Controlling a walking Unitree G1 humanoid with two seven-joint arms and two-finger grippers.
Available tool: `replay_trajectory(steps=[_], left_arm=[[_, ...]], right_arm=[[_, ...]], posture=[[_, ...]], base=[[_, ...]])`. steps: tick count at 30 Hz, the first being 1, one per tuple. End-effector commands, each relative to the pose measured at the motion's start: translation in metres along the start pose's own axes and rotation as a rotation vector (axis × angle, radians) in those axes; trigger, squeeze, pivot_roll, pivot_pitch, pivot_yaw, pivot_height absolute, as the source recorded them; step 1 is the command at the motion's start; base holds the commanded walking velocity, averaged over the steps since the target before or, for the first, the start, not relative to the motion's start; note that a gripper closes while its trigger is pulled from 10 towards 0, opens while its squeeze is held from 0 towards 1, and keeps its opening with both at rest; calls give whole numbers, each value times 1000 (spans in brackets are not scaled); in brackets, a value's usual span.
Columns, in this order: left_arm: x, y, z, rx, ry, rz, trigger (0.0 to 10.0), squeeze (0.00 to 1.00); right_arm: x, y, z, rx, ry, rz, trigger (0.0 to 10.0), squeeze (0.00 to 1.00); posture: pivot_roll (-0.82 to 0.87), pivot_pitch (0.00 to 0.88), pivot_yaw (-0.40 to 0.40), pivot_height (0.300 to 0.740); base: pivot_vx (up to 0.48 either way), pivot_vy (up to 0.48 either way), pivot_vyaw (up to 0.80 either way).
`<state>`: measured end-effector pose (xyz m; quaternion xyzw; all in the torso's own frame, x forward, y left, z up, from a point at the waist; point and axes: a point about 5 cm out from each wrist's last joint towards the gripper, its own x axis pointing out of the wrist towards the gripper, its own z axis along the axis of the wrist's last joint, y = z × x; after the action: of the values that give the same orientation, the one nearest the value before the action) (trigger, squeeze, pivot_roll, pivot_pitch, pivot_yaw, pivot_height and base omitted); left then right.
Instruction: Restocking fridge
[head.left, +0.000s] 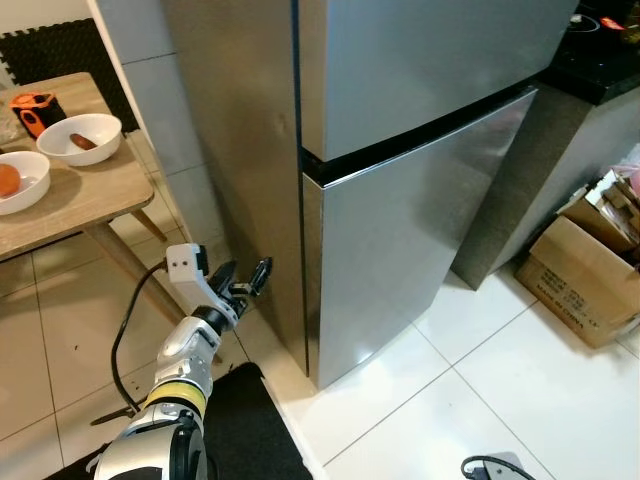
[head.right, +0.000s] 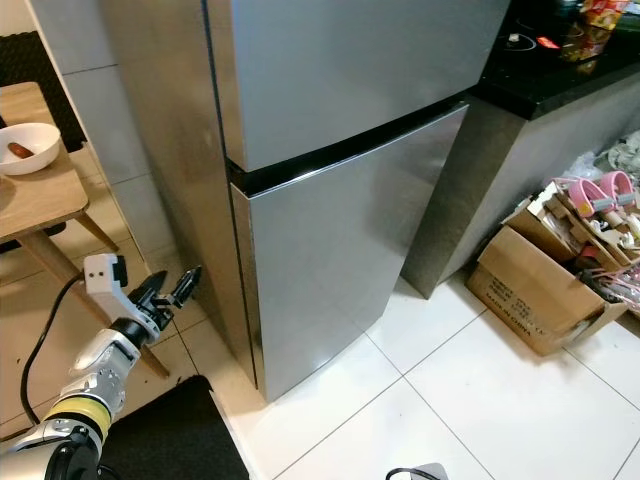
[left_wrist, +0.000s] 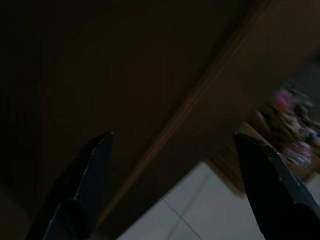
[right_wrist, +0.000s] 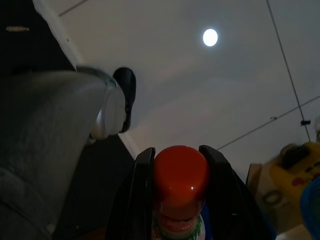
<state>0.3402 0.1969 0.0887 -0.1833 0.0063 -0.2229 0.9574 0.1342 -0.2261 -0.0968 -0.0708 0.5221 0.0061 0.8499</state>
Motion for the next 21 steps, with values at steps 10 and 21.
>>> replay_trajectory(steps=[10, 21], left_arm=[[33, -41, 24, 164, -19, -309, 10000, 0], [53, -71, 40, 225, -42, -475, 10000, 0]], right_arm=[[-1, -1, -6, 5, -3, -10, 10000, 0], [-2, -1, -9, 4, -5, -12, 10000, 0]], posture=[[-77, 158, -12, 740], [-91, 185, -8, 740]], base=[[0, 0, 0], [0, 0, 0]])
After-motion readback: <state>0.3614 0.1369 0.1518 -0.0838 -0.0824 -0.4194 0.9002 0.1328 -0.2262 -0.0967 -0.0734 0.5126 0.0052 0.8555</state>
